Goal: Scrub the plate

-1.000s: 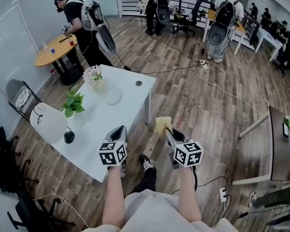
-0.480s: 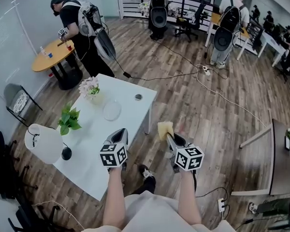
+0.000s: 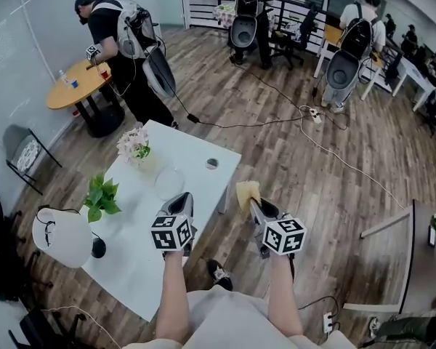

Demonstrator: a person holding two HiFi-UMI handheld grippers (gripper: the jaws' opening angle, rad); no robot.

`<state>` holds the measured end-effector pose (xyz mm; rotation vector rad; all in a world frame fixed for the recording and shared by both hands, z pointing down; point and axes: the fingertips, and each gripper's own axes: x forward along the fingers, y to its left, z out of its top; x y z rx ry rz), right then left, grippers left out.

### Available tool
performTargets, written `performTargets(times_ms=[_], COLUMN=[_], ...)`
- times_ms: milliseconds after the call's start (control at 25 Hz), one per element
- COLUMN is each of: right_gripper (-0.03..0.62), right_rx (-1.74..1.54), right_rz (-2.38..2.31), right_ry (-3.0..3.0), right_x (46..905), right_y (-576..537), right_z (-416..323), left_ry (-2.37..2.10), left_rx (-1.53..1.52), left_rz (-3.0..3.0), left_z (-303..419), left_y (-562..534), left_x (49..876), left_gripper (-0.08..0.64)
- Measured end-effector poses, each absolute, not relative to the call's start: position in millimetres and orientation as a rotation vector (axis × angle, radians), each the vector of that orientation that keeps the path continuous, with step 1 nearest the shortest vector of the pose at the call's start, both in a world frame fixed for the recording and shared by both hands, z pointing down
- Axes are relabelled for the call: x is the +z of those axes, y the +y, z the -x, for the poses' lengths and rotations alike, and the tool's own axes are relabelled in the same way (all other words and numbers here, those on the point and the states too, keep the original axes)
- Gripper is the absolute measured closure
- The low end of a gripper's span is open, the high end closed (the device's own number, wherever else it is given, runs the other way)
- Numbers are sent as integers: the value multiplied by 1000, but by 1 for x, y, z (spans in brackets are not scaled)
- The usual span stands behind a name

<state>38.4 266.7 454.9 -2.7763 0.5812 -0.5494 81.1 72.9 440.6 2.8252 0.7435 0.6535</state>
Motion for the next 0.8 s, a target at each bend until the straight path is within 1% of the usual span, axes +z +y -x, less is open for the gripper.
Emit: performTargets(times_ms=[240, 440, 680, 800], right_gripper=[511, 511, 511, 509], right_rx=[-594, -632, -697, -768], right_rz=[2801, 2799, 2781, 2747], right_ry=[702, 794, 926, 974], right_x=[459, 461, 472, 490], right_y=[242, 217, 179, 164], right_z=[-96, -144, -179, -182], left_ry=[604, 485, 322, 230], left_rx=[609, 628, 629, 640], left_rz=[-2794, -2762, -2718, -2683], left_z=[-122, -147, -159, -148], left_y=[37, 4, -40, -63], left_x=[451, 470, 487, 498], left_gripper=[560, 558, 560, 558])
